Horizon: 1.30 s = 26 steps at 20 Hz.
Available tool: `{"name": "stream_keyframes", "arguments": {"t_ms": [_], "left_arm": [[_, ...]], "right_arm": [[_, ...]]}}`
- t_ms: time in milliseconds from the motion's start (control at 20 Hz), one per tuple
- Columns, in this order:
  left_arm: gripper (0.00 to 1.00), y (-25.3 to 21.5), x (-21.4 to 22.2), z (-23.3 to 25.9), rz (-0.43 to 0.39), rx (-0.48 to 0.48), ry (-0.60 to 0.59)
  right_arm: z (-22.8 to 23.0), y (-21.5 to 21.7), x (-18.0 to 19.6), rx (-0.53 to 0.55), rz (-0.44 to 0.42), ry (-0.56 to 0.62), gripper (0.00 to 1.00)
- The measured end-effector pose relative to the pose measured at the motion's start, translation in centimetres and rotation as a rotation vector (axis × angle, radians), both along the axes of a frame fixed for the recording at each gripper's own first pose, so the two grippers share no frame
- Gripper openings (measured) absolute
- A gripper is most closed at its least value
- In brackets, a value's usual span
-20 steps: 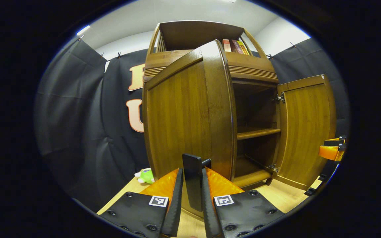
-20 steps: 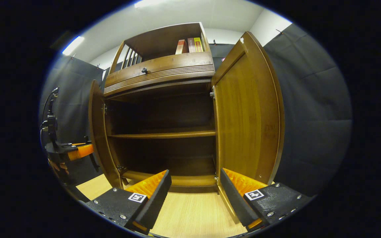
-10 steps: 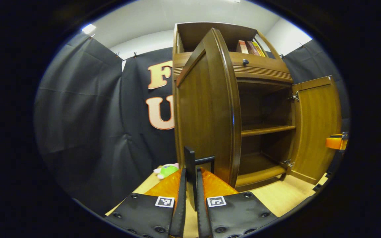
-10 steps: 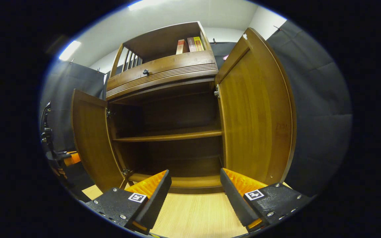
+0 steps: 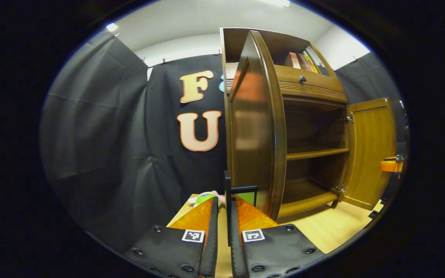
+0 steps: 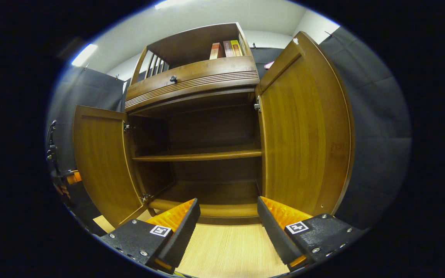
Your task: Open the right door of the double-door shoe cabinet with the right hand, and open the left door with the left hand.
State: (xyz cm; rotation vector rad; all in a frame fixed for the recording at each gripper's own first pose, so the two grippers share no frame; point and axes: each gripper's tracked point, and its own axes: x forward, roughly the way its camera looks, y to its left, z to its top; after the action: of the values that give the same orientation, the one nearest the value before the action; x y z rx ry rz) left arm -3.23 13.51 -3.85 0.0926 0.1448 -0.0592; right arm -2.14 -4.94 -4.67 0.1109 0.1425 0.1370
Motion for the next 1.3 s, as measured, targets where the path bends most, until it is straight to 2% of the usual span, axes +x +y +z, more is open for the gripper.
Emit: {"name": "stream_keyframes", "arguments": {"t_ms": [100,300,350,600,800,950,1000,1100,1300], "left_arm": [[0.21,1.4,0.2,0.1,-0.039,0.001,-0.005],[0.22,3.7,0.4,0.1,-0.074,-0.089,-0.019],[0.22,3.9,0.5,0.1,-0.086,-0.089,-0.022],[0.23,4.4,0.3,0.0,-0.113,-0.060,-0.021],[0.23,5.8,-2.0,0.8,-0.086,-0.063,-0.036],[0.23,6.4,-4.1,1.8,-0.032,-0.090,-0.050],[0.23,6.5,-4.7,2.4,-0.017,-0.088,-0.061],[0.23,5.0,-5.6,4.4,-0.015,-0.083,-0.085],[0.23,0.0,-5.9,7.1,-0.077,-0.046,-0.132]], "right_arm": [[0.1,0.3,0.2,0.001,0.006,0.001,0.96],[0.5,0.4,0.3,-0.009,0.008,-0.006,1.00],[0.5,0.5,0.3,-0.010,0.009,-0.006,0.92],[0.6,0.8,0.2,-0.004,0.000,-0.007,0.97],[0.5,1.4,0.6,-0.007,0.013,-0.012,1.00],[0.0,1.9,1.1,-0.007,0.028,-0.003,0.81],[-0.1,2.1,1.3,-0.001,0.034,0.000,1.00],[-0.2,2.6,1.7,0.000,0.050,0.003,1.00],[-0.3,3.0,2.1,-0.010,0.064,-0.002,1.00]]}}
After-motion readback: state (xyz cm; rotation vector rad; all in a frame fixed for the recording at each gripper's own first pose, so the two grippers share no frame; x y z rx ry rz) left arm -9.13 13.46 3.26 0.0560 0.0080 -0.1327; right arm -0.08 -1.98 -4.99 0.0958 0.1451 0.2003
